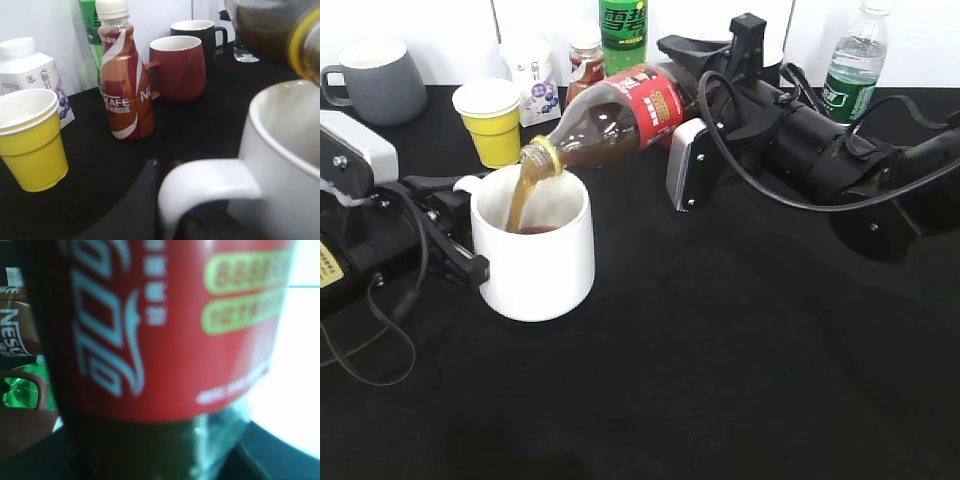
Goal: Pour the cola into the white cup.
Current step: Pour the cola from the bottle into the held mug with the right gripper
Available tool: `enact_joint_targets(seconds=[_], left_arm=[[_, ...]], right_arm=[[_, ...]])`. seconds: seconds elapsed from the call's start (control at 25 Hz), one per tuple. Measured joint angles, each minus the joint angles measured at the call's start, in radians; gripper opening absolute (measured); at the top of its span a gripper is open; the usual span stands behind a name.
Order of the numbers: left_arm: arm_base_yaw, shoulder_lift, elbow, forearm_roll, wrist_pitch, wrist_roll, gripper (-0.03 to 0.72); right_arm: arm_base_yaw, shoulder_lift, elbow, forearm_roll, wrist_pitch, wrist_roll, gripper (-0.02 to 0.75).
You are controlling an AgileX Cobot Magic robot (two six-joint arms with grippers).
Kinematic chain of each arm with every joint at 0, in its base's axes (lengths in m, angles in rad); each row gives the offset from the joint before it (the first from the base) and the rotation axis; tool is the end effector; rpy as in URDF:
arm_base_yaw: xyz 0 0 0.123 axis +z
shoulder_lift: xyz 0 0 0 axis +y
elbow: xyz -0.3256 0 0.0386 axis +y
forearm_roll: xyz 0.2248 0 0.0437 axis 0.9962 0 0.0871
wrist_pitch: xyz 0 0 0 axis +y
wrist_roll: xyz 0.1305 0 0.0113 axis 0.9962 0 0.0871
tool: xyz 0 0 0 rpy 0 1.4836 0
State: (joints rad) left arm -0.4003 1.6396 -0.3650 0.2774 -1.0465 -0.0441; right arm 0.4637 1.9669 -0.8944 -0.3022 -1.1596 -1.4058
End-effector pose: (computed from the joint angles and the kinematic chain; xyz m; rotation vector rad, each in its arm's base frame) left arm 0.2586 -0.1431 0.2228 0.5997 1.6369 -0.4294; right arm 0.3700 0.2250 0.2515 -1.3329 0.5836 -0.6825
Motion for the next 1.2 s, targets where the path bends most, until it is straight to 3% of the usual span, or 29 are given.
enact_joint_targets(seconds=[1.2], left_arm=[[0.0,0.0,0.0,-0.019,0.061,0.0,0.041]], right_arm=[[0.0,0.0,-0.012,0.01,-0.015,-0.026,0.374]])
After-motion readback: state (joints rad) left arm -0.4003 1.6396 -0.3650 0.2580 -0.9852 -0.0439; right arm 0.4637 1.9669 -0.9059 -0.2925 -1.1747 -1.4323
